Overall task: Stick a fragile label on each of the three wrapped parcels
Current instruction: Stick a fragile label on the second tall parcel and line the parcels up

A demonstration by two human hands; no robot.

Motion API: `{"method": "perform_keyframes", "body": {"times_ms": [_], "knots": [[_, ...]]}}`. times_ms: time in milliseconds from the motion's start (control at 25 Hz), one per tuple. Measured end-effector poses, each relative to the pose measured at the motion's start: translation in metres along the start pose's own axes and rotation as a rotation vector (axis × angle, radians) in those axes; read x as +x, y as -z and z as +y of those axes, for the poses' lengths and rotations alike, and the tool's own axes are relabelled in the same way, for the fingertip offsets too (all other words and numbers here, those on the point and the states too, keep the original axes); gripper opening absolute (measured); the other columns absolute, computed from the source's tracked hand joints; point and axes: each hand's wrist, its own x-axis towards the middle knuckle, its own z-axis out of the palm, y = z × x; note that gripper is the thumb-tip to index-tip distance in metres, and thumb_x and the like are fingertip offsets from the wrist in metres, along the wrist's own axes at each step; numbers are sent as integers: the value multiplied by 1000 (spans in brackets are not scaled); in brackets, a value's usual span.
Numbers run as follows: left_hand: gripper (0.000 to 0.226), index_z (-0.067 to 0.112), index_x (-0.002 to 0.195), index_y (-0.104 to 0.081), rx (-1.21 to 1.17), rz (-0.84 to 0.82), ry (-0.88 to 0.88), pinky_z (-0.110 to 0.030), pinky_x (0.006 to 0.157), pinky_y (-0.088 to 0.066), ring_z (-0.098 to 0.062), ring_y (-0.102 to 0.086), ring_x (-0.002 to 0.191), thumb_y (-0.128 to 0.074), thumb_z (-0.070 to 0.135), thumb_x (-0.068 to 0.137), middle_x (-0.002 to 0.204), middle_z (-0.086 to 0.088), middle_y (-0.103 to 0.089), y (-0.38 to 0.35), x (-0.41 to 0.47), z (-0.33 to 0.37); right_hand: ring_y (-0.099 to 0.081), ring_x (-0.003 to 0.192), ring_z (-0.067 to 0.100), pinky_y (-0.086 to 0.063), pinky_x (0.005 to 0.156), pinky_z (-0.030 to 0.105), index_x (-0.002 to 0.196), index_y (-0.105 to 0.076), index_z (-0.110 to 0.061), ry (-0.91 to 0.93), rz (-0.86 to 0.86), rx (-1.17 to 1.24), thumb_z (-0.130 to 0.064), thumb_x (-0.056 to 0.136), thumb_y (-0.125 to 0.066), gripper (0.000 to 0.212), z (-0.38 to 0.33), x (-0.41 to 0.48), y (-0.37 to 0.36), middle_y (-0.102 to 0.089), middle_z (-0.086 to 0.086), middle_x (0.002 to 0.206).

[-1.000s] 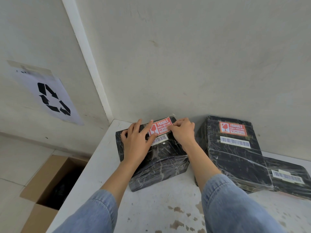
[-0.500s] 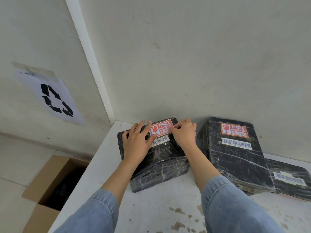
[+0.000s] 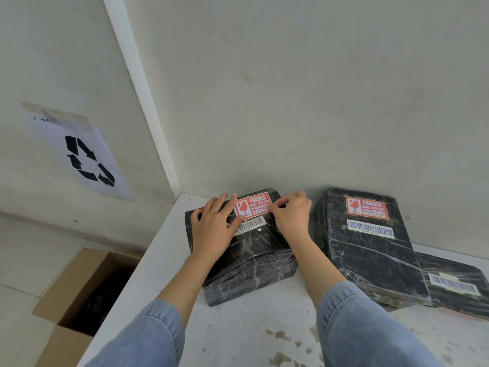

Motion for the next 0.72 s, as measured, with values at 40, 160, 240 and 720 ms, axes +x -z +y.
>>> {"method": "perform_keyframes", "body": {"times_ms": [40,160,240,720], "knots": [[57,34,145,-23,-3,-1,1,-38,110,-14,-15,-19,143,-37,52,92,156,5,-24,0,0,0,-41,112,27,-38,90,32,88,-64,-3,15,11,-10,-16,83,-69,15,1,0,1,-52,13,116],[57,33,144,-26,-6,13,17,-39,109,-15,-16,-21,142,-40,51,92,154,5,-27,0,2,2,-42,109,23,-37,89,36,104,-51,-11,100,28,-182,-36,77,-74,44,4,-5,2,-50,3,112],[56,33,142,-31,-33,46,48,-39,108,-16,-16,-25,141,-44,50,90,152,5,-32,-1,1,6,-43,107,20,-37,89,37,110,-44,-14,93,-13,-242,-45,71,-77,59,5,-7,2,-49,0,110],[55,36,140,-36,-179,-42,3,-33,100,-17,-10,-32,136,-55,40,88,147,11,-40,12,7,-15,-58,92,21,-48,76,34,117,-50,-8,-126,-178,114,-30,86,-67,43,8,5,9,-61,11,118]]}}
